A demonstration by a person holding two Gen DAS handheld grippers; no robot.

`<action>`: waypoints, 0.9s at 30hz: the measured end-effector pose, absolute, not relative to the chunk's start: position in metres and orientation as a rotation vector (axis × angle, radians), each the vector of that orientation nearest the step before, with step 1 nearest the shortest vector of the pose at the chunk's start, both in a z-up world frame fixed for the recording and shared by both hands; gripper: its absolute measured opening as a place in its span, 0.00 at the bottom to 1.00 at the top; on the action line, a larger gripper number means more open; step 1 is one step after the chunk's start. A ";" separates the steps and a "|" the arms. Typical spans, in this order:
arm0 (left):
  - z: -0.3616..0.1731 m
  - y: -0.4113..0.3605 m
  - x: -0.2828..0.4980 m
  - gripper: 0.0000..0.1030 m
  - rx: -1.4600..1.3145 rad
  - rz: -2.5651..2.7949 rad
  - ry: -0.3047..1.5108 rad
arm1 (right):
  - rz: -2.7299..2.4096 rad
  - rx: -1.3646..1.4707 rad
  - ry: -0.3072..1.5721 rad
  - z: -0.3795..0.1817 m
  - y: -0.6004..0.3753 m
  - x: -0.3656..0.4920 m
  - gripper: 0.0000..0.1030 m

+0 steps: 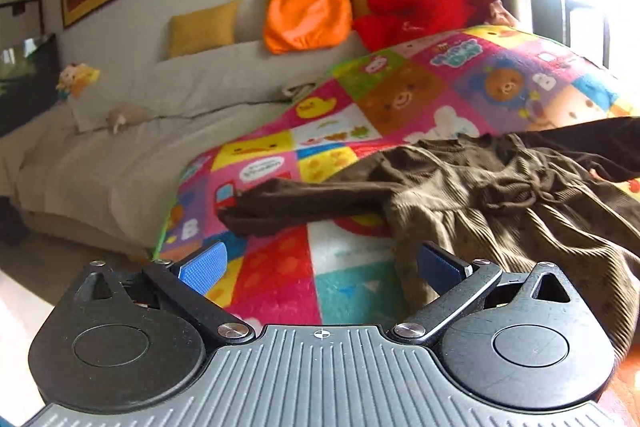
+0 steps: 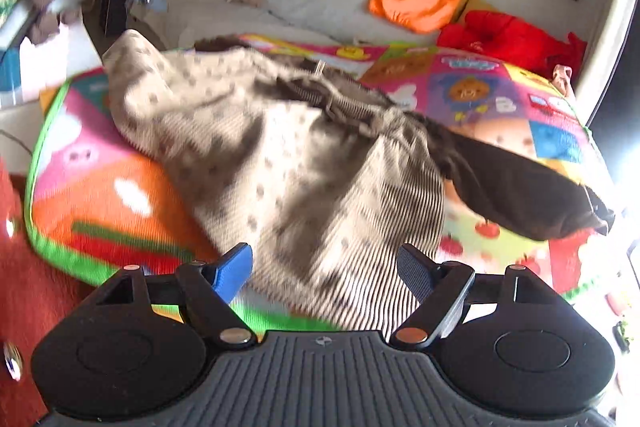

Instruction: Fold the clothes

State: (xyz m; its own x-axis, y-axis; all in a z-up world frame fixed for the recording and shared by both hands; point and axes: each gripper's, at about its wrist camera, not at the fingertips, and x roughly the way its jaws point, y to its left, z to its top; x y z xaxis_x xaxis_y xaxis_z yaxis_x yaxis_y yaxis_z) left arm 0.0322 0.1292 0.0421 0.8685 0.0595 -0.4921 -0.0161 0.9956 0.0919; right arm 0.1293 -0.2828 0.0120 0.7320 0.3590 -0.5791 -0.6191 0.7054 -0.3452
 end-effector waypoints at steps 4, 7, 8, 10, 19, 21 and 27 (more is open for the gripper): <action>0.036 0.105 0.009 1.00 0.141 -0.175 0.544 | 0.512 -0.565 0.492 0.004 -0.285 0.140 0.81; 0.028 0.074 -0.010 1.00 0.253 -0.331 0.548 | 0.363 -0.507 0.418 0.017 -0.285 0.163 0.81; 0.024 0.063 -0.015 1.00 0.304 -0.355 0.553 | 0.332 -0.452 0.404 0.024 -0.288 0.171 0.81; 0.010 0.047 -0.019 1.00 0.405 -0.354 0.574 | 0.363 -0.380 0.399 0.038 -0.296 0.175 0.81; -0.013 0.064 0.003 1.00 0.502 -0.128 0.621 | 0.478 -0.683 0.492 0.018 -0.313 0.124 0.83; -0.005 0.076 0.008 1.00 0.465 -0.065 0.599 | 0.431 -0.691 0.506 0.011 -0.319 0.122 0.83; 0.024 0.102 0.011 1.00 0.364 0.068 0.534 | 0.307 -0.581 0.462 0.007 -0.321 0.147 0.83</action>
